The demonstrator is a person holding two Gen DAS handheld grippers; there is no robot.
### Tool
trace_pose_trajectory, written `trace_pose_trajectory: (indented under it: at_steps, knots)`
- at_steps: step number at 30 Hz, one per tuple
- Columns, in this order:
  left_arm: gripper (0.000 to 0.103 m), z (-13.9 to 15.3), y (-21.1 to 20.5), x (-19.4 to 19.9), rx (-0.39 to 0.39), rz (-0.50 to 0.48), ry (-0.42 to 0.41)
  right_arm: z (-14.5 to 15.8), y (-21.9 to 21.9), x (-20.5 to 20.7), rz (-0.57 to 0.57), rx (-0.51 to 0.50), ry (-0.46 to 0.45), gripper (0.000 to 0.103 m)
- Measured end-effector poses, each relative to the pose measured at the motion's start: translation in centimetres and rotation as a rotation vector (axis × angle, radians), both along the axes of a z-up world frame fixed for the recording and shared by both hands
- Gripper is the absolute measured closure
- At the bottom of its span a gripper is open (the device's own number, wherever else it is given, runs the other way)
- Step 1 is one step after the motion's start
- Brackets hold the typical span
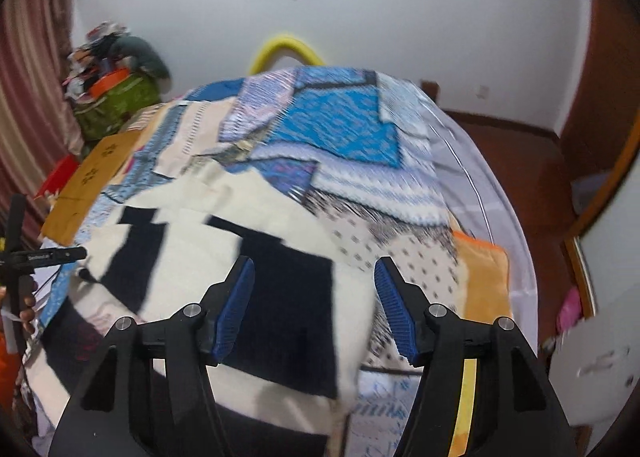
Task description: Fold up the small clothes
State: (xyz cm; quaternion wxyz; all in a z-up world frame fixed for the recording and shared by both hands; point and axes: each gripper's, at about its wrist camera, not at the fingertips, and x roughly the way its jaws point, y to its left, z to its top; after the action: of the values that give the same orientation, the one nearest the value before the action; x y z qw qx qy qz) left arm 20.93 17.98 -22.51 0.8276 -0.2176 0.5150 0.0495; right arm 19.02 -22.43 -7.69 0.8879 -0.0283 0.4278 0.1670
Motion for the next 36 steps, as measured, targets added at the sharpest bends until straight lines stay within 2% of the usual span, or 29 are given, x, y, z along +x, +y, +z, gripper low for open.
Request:
trace_pose_trajectory:
  at_steps: [5, 7, 9, 10, 12, 20, 23, 25, 29, 36]
  knots:
    - [0.06, -0.5, -1.1, 1.0, 0.051, -0.014, 0.018, -2.9, -2.3, 0.7, -0.057, 0.032, 0.075, 0.044]
    - [0.08, -0.4, -1.3, 1.2, 0.089, -0.015, 0.021, -4.1, -2.7, 1.0, -0.073, 0.055, 0.112, 0.044]
    - [0.09, -0.2, -1.3, 1.5, 0.1, -0.02, 0.017, -5.1, -3.1, 1.2, -0.089, 0.068, 0.139, 0.044]
    - [0.091, 0.0, -1.3, 1.5, 0.099, -0.021, 0.012, -5.6, -3.3, 1.2, -0.095, 0.075, 0.15, 0.044]
    - [0.093, 0.8, -1.4, 1.6, 0.11, -0.02, -0.007, -6.3, -3.5, 1.2, -0.101, 0.09, 0.169, 0.044]
    - [0.094, 6.8, -3.5, 1.1, 0.317, -0.06, -0.179, -7.8, -3.9, 1.3, -0.128, 0.121, 0.218, 0.044]
    - [0.094, 8.7, -4.1, 0.9, 0.403, -0.04, -0.242, -7.7, -3.6, 1.0, -0.119, 0.129, 0.219, 0.044]
    - [0.094, 9.3, -3.9, 1.0, 0.422, -0.022, -0.272, -7.6, -3.3, 0.9, -0.114, 0.138, 0.219, 0.044]
    - [0.094, 8.1, -3.2, 1.8, 0.424, -0.006, -0.24, -7.5, -2.5, 0.4, -0.094, 0.149, 0.224, 0.044]
    - [0.095, 2.6, -2.0, 2.4, 0.39, -0.02, -0.106, -8.5, -1.0, -0.2, -0.068, 0.146, 0.257, 0.044]
